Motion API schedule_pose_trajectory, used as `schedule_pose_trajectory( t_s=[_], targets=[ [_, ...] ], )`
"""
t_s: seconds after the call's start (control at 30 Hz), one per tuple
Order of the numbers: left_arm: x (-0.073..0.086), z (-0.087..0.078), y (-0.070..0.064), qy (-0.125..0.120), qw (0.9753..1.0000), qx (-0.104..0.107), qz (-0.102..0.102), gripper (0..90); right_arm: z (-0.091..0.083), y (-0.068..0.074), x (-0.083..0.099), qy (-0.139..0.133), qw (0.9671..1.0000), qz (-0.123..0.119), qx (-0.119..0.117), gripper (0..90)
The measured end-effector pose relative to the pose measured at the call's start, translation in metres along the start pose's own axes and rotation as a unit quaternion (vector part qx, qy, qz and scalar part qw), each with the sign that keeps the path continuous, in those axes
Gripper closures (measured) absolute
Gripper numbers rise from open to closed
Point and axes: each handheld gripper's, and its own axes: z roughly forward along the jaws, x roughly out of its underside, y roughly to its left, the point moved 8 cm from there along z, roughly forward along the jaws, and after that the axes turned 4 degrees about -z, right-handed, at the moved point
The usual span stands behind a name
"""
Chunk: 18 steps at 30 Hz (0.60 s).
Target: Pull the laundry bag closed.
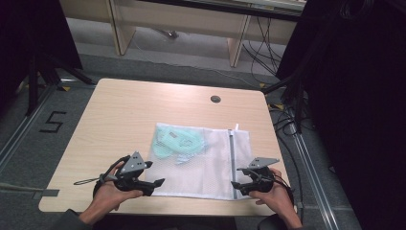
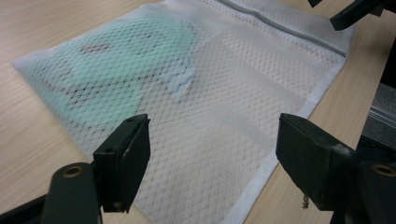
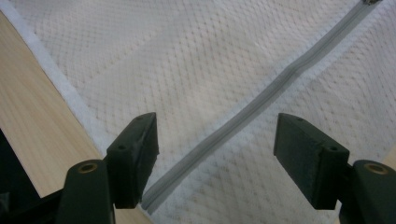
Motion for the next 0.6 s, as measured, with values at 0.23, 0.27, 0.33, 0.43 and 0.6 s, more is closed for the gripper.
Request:
schedule_pose_trajectory(
  t_s=[0.23,0.27,0.33,0.43,0.6],
  targets=[
    [0.012,-0.009,0.002,0.017,0.9999,0.001,0.003,25.9,0.002,0.002,0.007,-0.019,0.9998,-0.008,0.008,29.4],
    [0.013,-0.01,0.0,0.015,0.9999,0.001,-0.007,25.9,-0.001,0.002,0.009,-0.007,0.9999,-0.012,0.006,29.4],
    [0.015,-0.014,0.0,0.015,0.9998,0.007,-0.007,25.8,-0.002,0.003,0.011,-0.012,0.9998,-0.01,0.014,29.3],
    [0.019,-0.015,0.0,0.025,0.9997,0.003,-0.006,25.8,-0.004,0.004,0.013,-0.006,0.9999,-0.008,0.012,29.2],
    [0.019,-0.014,0.002,0.025,0.9997,-0.003,-0.005,25.8,-0.003,0.005,0.015,-0.004,0.9999,0.007,0.014,28.4]
  ],
)
